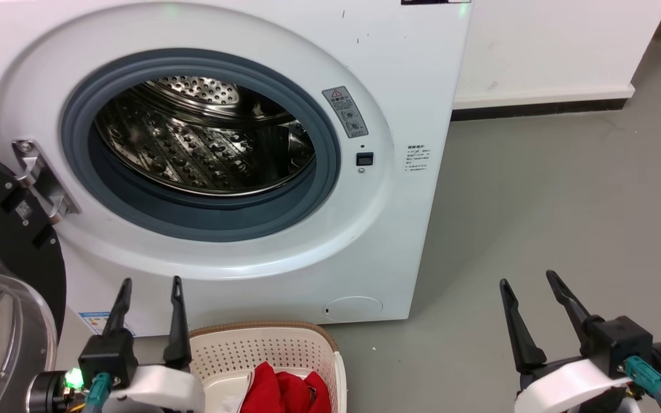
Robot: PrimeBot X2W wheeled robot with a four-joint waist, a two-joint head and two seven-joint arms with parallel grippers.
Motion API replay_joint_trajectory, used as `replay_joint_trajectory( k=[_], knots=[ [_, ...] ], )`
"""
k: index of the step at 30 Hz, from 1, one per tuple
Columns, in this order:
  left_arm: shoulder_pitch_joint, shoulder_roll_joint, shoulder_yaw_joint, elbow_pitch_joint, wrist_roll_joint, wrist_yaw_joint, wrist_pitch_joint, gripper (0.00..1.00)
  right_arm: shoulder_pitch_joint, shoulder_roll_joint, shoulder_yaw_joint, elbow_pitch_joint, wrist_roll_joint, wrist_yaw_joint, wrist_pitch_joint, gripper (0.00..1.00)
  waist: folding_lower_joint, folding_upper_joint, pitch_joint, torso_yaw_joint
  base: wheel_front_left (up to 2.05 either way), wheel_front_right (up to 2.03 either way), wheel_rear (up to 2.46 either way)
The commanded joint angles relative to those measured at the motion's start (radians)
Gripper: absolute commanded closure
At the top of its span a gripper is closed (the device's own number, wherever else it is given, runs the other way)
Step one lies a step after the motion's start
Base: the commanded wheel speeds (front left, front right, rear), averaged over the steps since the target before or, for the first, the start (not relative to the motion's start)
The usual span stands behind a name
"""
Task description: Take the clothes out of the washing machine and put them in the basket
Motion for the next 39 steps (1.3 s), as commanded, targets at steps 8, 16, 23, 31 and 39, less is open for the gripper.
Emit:
replay_joint_trajectory(
  k=[8,16,23,31,39],
  knots=[
    [0.101,0.005,-0.032,-0.157,0.031,0.028,0.075,0.00,0.047,0.000,-0.015,-0.040,-0.009,-0.001,0.015,0.00,0.0002,-0.0001,-0.022,0.025,0.00,0.00,0.00],
    [0.094,0.007,-0.038,-0.154,0.016,0.025,0.070,0.00,0.052,0.000,-0.011,-0.041,0.001,-0.001,0.016,0.00,0.0002,-0.0001,-0.030,0.020,0.00,0.00,0.00],
    [0.096,0.009,-0.033,-0.143,0.001,0.034,0.075,0.00,0.052,0.000,-0.007,-0.031,0.008,-0.001,0.009,0.00,0.0002,-0.0001,-0.030,0.017,0.00,0.00,0.00],
    [0.116,-0.004,-0.041,-0.109,-0.025,0.030,0.076,1.00,0.053,0.000,-0.007,-0.001,0.029,0.000,0.009,1.00,0.0002,-0.0001,-0.029,0.019,0.00,0.00,0.00],
    [0.086,-0.007,-0.025,-0.078,-0.236,-0.001,0.103,1.00,0.019,-0.016,-0.013,0.041,0.258,0.000,0.015,1.00,0.0002,-0.0001,-0.026,0.022,0.00,0.00,0.00]
  ],
)
